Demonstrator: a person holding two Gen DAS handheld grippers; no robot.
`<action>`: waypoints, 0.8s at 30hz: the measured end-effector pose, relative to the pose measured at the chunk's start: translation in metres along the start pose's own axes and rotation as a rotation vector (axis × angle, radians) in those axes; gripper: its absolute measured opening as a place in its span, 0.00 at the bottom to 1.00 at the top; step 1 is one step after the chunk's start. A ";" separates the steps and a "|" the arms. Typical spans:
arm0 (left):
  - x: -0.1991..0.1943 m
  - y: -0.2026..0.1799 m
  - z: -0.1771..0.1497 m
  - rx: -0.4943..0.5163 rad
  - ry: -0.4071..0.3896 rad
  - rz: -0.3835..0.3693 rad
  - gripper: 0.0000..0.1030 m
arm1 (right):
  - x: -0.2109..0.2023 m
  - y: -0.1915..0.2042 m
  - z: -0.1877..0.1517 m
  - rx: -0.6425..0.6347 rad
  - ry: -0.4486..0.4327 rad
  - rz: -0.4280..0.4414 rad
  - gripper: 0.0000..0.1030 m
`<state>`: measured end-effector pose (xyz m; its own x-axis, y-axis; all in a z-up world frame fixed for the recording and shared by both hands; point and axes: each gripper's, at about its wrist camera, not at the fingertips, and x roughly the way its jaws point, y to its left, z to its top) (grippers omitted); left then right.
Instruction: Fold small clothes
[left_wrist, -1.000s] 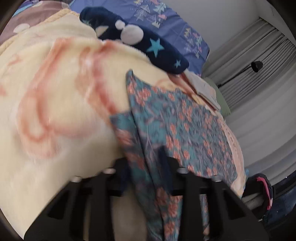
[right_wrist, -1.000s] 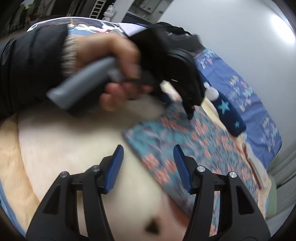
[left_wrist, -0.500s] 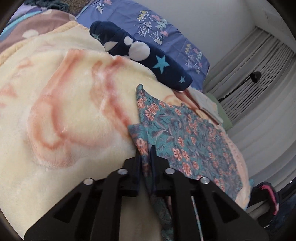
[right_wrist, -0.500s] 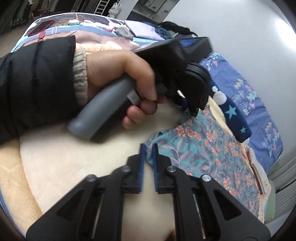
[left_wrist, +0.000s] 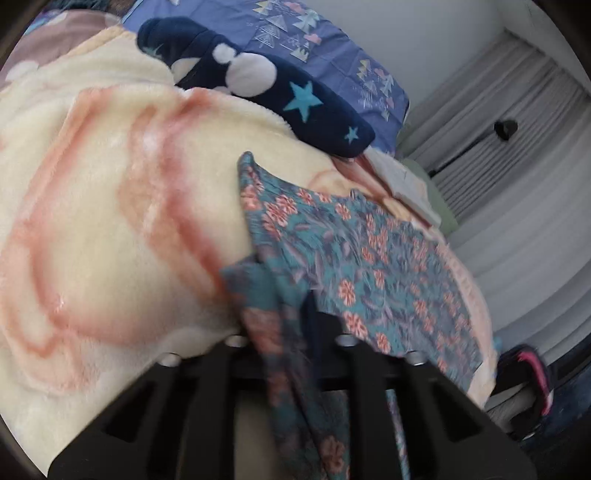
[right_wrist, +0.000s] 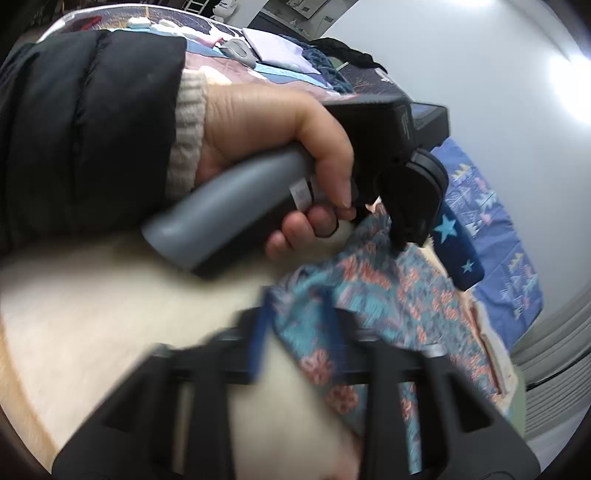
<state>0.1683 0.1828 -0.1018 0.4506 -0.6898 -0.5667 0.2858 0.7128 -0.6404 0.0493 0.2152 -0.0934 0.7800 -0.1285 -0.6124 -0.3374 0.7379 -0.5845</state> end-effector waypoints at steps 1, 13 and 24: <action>-0.003 0.003 -0.002 -0.016 -0.015 -0.017 0.06 | 0.000 0.000 -0.001 0.007 0.003 0.014 0.07; -0.009 0.005 -0.008 0.011 -0.030 -0.011 0.16 | -0.024 -0.006 -0.012 0.064 -0.045 0.049 0.31; -0.006 -0.001 -0.010 0.051 -0.021 0.041 0.17 | 0.002 -0.002 -0.002 0.046 0.003 -0.027 0.32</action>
<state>0.1571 0.1848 -0.1029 0.4806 -0.6574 -0.5803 0.3095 0.7464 -0.5892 0.0498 0.2124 -0.0946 0.7868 -0.1505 -0.5985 -0.2916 0.7640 -0.5756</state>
